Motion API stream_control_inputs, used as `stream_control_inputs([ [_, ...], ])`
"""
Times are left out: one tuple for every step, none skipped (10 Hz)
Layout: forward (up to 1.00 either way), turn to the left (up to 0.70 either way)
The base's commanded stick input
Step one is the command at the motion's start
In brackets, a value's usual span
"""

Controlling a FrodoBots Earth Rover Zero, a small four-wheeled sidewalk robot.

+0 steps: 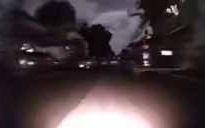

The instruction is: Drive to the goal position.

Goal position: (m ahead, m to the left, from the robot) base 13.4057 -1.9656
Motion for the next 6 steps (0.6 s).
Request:
stream_control_inputs([
  [1.00, 0.27],
  [1.00, 0.26],
  [1.00, 0.01],
  [1.00, 0.00],
  [1.00, 0.00],
  [1.00, 0.00],
])
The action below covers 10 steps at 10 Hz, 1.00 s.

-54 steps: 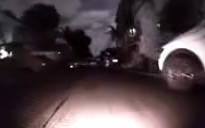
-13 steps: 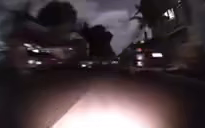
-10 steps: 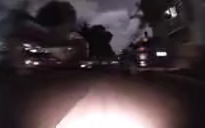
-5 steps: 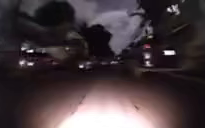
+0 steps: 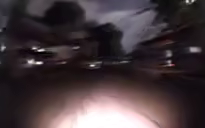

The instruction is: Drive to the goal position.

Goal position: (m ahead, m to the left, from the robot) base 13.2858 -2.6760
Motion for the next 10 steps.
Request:
stream_control_inputs([
  [1.00, 0.11],
  [1.00, 0.27],
  [1.00, 0.18],
  [1.00, 0.00],
  [1.00, 0.00],
  [1.00, 0.00],
  [1.00, 0.00],
  [1.00, 0.00],
  [1.00, 0.00],
  [1.00, 0.00],
])
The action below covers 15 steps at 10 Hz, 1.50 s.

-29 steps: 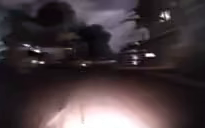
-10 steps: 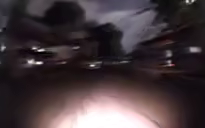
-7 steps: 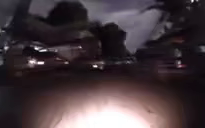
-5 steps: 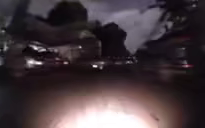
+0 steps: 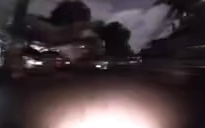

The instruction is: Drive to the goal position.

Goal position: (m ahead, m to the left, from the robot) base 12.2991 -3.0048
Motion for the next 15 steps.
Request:
stream_control_inputs([
  [1.00, 0.00],
  [1.00, 0.00],
  [1.00, 0.00],
  [1.00, 0.00],
  [1.00, 0.00],
  [1.00, 0.00],
  [1.00, 0.00],
  [1.00, 0.00],
  [1.00, 0.00],
  [1.00, 0.00],
  [1.00, 0.00],
  [1.00, 0.00],
  [1.00, 0.00],
  [1.00, -0.26],
  [1.00, -0.09],
])
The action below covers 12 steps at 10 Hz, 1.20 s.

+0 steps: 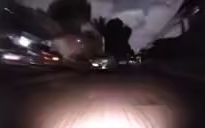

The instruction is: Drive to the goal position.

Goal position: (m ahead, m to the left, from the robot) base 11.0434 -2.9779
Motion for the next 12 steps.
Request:
stream_control_inputs([
  [1.00, 0.00],
  [1.00, 0.00],
  [1.00, 0.00],
  [1.00, 0.00],
  [1.00, 0.00],
  [1.00, 0.00],
  [1.00, 0.00],
  [1.00, 0.00],
  [1.00, 0.00],
  [1.00, 0.00],
  [1.00, -0.04],
  [1.00, -0.27],
])
